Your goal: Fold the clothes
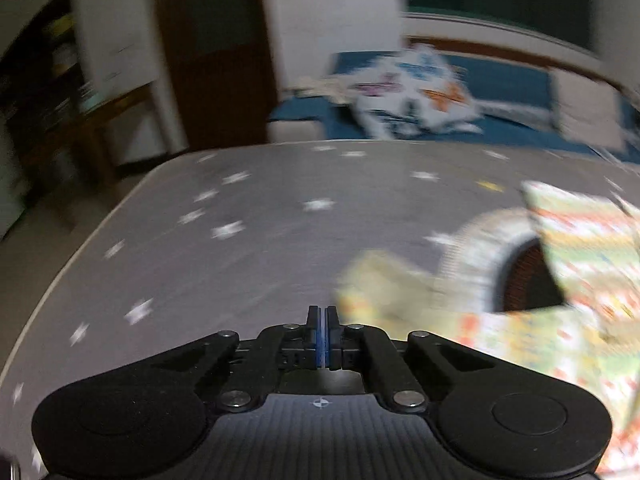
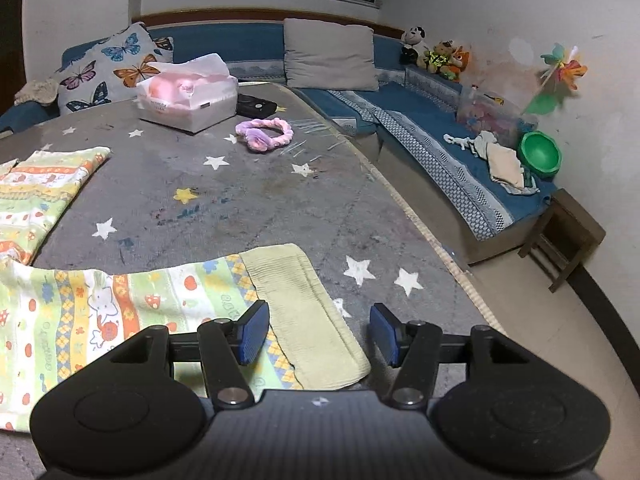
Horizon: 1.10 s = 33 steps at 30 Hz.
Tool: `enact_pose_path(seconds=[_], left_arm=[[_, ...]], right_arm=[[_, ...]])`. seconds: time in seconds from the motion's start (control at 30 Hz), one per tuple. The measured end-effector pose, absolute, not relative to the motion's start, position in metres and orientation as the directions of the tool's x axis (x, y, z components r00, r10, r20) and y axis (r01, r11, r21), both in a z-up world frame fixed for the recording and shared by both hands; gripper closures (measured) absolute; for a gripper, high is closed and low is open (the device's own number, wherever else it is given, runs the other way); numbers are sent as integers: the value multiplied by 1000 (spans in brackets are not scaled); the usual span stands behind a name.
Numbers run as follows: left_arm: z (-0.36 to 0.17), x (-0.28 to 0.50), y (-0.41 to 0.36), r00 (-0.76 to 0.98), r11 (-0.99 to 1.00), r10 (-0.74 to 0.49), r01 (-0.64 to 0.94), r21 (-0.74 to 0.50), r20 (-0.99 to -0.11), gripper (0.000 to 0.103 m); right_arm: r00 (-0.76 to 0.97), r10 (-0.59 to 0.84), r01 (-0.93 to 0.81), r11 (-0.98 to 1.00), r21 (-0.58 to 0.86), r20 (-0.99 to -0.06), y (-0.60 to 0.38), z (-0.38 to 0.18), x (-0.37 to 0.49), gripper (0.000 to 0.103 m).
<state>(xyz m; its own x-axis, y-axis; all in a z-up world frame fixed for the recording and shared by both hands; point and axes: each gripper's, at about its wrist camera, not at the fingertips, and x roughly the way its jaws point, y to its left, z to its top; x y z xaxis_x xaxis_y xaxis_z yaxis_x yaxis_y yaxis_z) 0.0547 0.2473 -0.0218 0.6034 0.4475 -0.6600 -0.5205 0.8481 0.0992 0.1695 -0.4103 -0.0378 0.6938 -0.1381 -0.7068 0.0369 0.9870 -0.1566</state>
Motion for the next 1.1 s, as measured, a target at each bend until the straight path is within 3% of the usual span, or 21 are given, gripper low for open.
enact_pose_path(seconds=[0.13,0.23,0.3,0.5,0.63,0.73,0.93,1.1], left_arm=[[-24,36,270,561,807,462,-587,64,-687,101],[-12,21,249,650,871,414,-487,69,-637,93],[-8,19,229,689,907,378,-409,99,-618,61],[-14,36,183,725,950,312,-239,200,-615,29],[-29,50,174,701,936,342,-196,291,-627,26],[-33,56,188,677,906,421,-280,317,-603,26],[-31,46,256,537,774,578,-599,204,-615,26],[-30,19,285,505,735,556,-669,108,-660,26]], right_arm=[[708,-132,17,985,-170,-694,-401,-32,167,47],[719,-103,-10,987,-159,-687,-392,-25,164,46],[726,-84,-28,988,-152,-682,-386,-21,162,45],[741,-20,-91,987,-129,-671,-367,-11,157,40],[739,31,-148,982,-117,-673,-352,-9,153,33],[731,51,-182,975,-123,-681,-342,-13,152,30],[709,52,-186,976,-115,-704,-338,-25,154,30],[718,58,-188,976,-112,-694,-337,-20,150,28]])
